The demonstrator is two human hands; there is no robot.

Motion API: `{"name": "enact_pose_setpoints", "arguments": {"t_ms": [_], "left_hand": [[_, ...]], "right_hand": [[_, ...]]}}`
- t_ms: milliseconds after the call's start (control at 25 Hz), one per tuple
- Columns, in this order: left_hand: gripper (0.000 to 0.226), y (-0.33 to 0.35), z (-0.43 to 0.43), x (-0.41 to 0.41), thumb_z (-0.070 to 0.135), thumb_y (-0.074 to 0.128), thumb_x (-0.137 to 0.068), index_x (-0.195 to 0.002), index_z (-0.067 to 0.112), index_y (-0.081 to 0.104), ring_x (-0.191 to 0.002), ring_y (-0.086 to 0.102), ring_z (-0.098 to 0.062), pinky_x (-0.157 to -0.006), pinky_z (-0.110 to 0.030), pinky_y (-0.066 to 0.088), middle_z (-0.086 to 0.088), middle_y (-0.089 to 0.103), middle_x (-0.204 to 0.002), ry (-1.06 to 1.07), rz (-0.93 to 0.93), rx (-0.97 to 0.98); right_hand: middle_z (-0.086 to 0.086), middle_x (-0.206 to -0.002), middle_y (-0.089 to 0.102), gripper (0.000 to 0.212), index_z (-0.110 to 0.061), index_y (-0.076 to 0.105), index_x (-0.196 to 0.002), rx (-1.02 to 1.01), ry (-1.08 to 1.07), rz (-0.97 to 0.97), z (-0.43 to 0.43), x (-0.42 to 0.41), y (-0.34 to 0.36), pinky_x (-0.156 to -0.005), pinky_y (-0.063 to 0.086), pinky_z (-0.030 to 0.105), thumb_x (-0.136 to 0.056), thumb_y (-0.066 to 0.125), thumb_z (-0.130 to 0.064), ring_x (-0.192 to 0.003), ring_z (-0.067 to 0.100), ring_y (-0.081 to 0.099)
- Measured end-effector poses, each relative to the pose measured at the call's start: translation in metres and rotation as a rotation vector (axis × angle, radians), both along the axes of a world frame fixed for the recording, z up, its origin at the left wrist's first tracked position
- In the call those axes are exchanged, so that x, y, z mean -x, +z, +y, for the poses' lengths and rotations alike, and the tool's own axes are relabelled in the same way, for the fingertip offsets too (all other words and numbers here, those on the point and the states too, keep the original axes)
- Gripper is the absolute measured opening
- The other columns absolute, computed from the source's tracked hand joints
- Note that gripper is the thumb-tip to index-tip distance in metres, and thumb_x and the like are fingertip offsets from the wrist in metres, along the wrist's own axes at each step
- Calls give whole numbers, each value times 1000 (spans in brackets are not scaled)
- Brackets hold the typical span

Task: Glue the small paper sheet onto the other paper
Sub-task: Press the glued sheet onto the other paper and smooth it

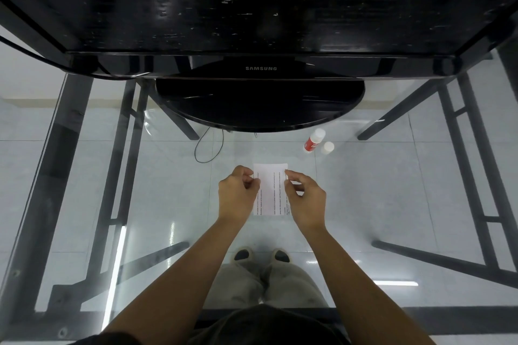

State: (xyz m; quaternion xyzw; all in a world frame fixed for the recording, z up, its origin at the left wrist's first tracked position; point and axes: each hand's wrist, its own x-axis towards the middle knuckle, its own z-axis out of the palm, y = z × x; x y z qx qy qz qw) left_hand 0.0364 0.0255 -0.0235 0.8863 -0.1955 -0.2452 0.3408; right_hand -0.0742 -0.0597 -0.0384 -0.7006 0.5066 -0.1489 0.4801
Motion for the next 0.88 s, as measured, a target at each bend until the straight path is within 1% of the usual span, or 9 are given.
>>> {"name": "enact_pose_setpoints", "arguments": {"t_ms": [120, 240, 360, 480, 600, 680, 720, 800, 880], "left_hand": [[19, -1, -1, 1, 12, 63, -86, -103, 6, 59, -66, 60, -13, -50, -3, 39, -8, 71, -85, -6, -25, -9], [24, -2, -1, 3, 14, 63, -86, -107, 7, 54, -69, 64, -18, -54, -6, 39, -9, 69, -84, -16, -41, -30], [29, -4, -2, 7, 15, 63, -87, -110, 8, 48, -68, 58, -16, -59, -15, 44, -11, 62, -100, 22, -35, -24], [29, -5, 0, 9, 18, 62, -87, -111, 10, 48, -71, 58, -17, -61, -22, 50, -10, 53, -114, -7, -90, -23], [29, -9, 6, 9, 25, 62, -87, -111, 13, 50, -90, 56, -21, -70, -29, 54, -8, 53, -115, -91, -212, -75], [32, -11, 10, 7, 27, 61, -87, -114, 13, 53, -98, 52, -24, -77, -32, 50, -8, 55, -120, -142, -279, -85], [34, -13, 11, 6, 28, 60, -88, -118, 14, 54, -101, 51, -26, -80, -33, 48, -7, 55, -125, -180, -311, -100], [39, -14, 13, 6, 27, 58, -90, -126, 17, 52, -107, 50, -28, -83, -39, 45, -4, 51, -136, -279, -398, -155], [47, -14, 15, 5, 22, 65, -85, -129, 17, 51, -107, 55, -32, -79, -45, 46, -2, 51, -138, -395, -493, -173]], "right_hand": [[5, -117, 65, 23, -13, 64, -112, 84, 54, 31, 1, 1, -1, -59, 40, -4, -90, 59, -15, -83, 12, 62], [5, -121, 62, 26, -16, 61, -117, 182, 143, 157, 2, -1, 0, -63, 38, 0, -92, 55, -19, -88, 17, 64], [7, -126, 56, 31, -17, 55, -124, 255, 246, 266, 3, 0, -1, -79, 42, 16, -93, 53, -20, -99, 22, 59], [13, -135, 48, 47, -13, 50, -128, 419, 402, 381, 1, 2, -3, -97, 41, 34, -84, 66, -19, -115, 31, 49], [11, -150, 32, 65, -14, 37, -138, 544, 650, 459, -3, 1, -6, -112, 17, 42, -82, 69, -20, -136, 33, 30], [4, -157, 12, 69, -18, 19, -146, 541, 802, 488, -6, 0, -9, -112, -5, 38, -89, 58, -22, -144, 24, 7], [0, -158, 5, 69, -21, 11, -147, 529, 837, 507, -8, 1, -12, -110, -11, 36, -92, 53, -25, -144, 19, -1], [-3, -158, 2, 68, -23, 5, -147, 519, 852, 535, -12, 4, -14, -108, -15, 36, -95, 47, -29, -143, 14, -5], [-5, -157, 4, 63, -25, 5, -147, 532, 860, 539, -15, 6, -13, -108, -15, 38, -96, 41, -32, -141, 10, -7]]}}
